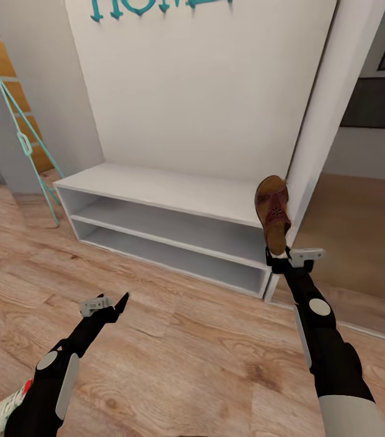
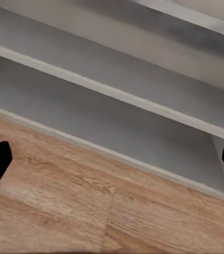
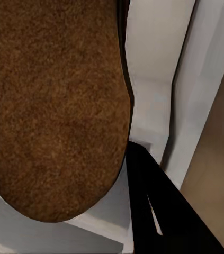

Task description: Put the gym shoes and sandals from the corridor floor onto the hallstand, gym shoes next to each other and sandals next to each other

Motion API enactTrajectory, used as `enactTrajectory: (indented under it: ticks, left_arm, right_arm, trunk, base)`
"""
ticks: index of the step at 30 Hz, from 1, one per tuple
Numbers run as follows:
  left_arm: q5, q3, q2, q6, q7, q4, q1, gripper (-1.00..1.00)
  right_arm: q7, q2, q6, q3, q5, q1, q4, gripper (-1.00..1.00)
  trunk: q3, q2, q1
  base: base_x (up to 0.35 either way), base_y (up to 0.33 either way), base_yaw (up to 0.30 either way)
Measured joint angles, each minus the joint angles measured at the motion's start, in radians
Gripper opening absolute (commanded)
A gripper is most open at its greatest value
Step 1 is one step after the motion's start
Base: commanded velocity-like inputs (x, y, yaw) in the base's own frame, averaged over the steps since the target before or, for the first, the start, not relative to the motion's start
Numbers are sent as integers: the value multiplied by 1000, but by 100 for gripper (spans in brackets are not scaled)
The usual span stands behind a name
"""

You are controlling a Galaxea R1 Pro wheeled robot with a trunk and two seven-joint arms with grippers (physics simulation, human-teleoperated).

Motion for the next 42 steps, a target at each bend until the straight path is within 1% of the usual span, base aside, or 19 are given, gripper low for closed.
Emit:
enactTrajectory:
  ticks: [42]
  left_arm:
    - [0, 0, 0, 0, 0, 0, 0, 100]
  right_arm:
    - [0, 0, 0, 0, 0, 0, 0, -100]
  trunk:
    - [-23, 0, 0]
  base:
    - [1, 0, 291]
